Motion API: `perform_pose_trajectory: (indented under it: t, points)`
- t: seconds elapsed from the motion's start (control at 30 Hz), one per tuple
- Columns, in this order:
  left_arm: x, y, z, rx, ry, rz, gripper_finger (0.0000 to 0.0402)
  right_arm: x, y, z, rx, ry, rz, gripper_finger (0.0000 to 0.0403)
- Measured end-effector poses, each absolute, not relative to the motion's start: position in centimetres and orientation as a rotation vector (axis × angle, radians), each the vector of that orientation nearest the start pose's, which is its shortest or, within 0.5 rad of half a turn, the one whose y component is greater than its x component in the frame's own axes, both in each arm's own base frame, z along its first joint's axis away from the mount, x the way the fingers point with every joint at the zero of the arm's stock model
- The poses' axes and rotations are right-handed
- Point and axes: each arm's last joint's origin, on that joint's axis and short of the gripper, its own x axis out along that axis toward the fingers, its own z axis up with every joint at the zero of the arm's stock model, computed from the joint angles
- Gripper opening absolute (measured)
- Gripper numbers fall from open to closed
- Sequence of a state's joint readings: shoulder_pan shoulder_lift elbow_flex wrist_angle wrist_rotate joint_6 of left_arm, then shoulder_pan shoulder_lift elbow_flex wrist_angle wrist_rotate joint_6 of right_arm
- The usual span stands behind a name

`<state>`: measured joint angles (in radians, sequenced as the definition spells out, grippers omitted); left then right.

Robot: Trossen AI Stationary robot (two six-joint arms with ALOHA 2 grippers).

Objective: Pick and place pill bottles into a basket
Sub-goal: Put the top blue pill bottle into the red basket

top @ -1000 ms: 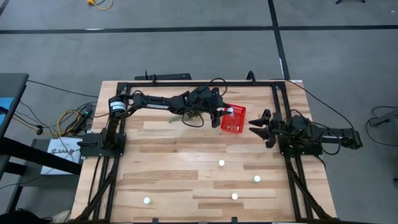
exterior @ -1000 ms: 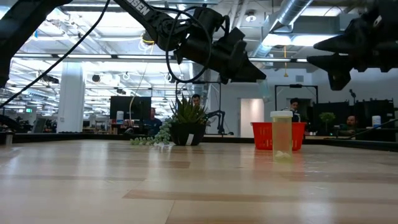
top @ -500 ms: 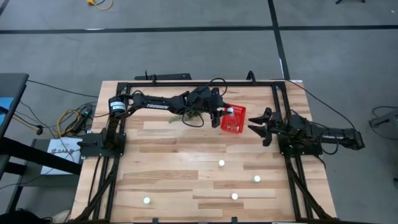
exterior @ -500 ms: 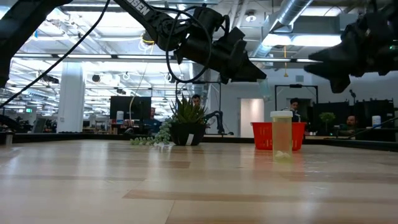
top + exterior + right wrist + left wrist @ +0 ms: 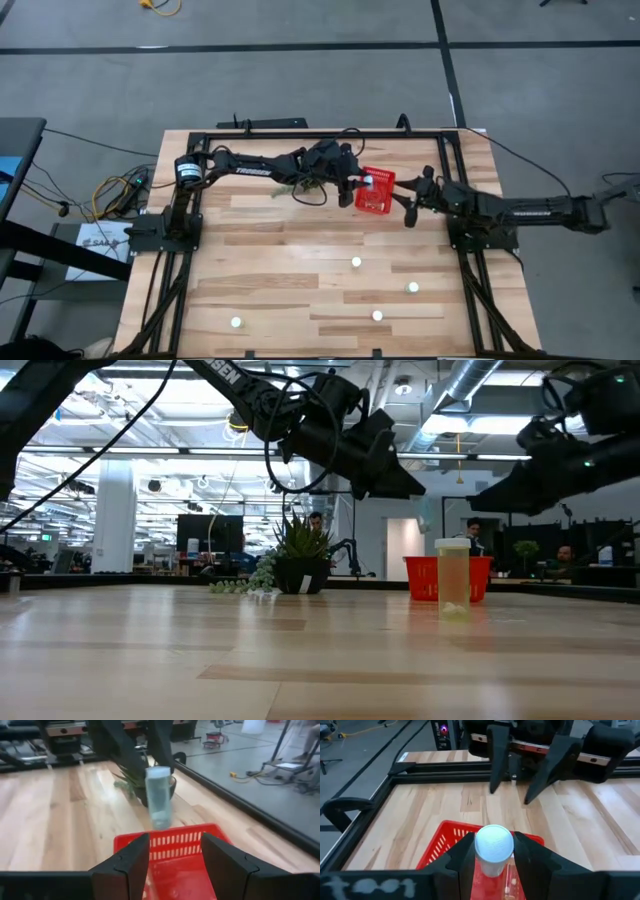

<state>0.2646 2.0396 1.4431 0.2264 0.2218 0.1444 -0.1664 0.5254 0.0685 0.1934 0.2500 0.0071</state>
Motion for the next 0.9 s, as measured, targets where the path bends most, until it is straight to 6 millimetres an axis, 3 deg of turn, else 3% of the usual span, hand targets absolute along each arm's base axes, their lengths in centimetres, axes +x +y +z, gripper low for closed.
perform_pose_trajectory:
  t: [0.33,0.9]
  points:
    - [45.8,11.6,24.0,0.117,0.377,0.025,0.0110,15.9,-3.5,16.8,-0.063,0.343,-0.401,0.0173]
    - [46.1,11.1,23.9,0.129,0.379,0.002,0.0110,19.2,-4.2,17.6,-0.134,0.354,-0.393,0.0173]
